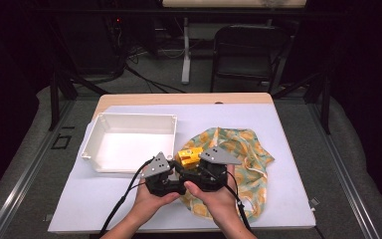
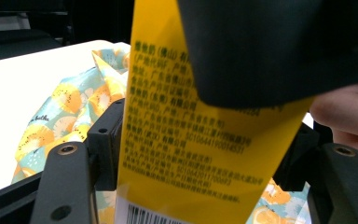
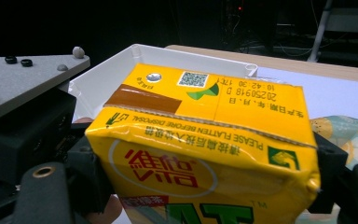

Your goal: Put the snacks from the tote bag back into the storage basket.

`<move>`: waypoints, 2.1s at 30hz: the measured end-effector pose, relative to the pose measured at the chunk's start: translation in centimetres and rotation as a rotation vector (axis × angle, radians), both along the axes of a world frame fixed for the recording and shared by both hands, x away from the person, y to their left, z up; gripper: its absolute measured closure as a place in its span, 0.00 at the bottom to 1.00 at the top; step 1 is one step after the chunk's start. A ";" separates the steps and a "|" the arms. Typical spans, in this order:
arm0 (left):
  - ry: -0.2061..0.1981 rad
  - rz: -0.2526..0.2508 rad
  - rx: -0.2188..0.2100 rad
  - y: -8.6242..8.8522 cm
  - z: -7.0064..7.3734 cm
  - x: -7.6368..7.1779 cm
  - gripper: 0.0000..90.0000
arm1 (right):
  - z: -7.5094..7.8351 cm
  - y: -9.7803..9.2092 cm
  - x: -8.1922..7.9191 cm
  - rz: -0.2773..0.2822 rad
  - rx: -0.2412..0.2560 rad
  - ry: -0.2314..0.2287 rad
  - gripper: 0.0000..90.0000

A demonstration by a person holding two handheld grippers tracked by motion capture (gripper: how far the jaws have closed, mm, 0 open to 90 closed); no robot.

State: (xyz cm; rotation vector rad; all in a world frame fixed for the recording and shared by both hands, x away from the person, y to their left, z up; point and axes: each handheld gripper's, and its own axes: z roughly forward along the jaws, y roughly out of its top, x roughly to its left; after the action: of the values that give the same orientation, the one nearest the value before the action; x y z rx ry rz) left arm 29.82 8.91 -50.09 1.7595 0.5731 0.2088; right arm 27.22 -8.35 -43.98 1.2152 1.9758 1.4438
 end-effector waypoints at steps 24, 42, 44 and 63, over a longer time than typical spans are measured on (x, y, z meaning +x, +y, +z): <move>0.019 -0.080 -0.013 0.8 0.1 0.3 0.56 | 0.1 -0.1 0.2 0.052 0.007 -0.004 0.22; 0.050 0.030 -0.033 3.6 0.2 2.0 0.57 | 1.2 -1.5 0.1 0.053 0.043 -0.055 0.17; 0.052 0.043 -0.034 3.9 0.2 2.2 0.57 | 1.2 -1.7 0.2 0.043 0.049 -0.059 0.17; 0.043 0.122 -0.048 6.8 0.5 3.4 0.57 | -1.1 -5.4 1.5 -0.069 -0.006 -0.015 0.17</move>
State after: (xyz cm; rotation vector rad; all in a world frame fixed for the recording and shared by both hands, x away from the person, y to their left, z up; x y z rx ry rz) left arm 33.19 15.76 -49.58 1.6875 0.7123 0.2401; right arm 28.73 -13.74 -45.06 1.2533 1.9081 1.4086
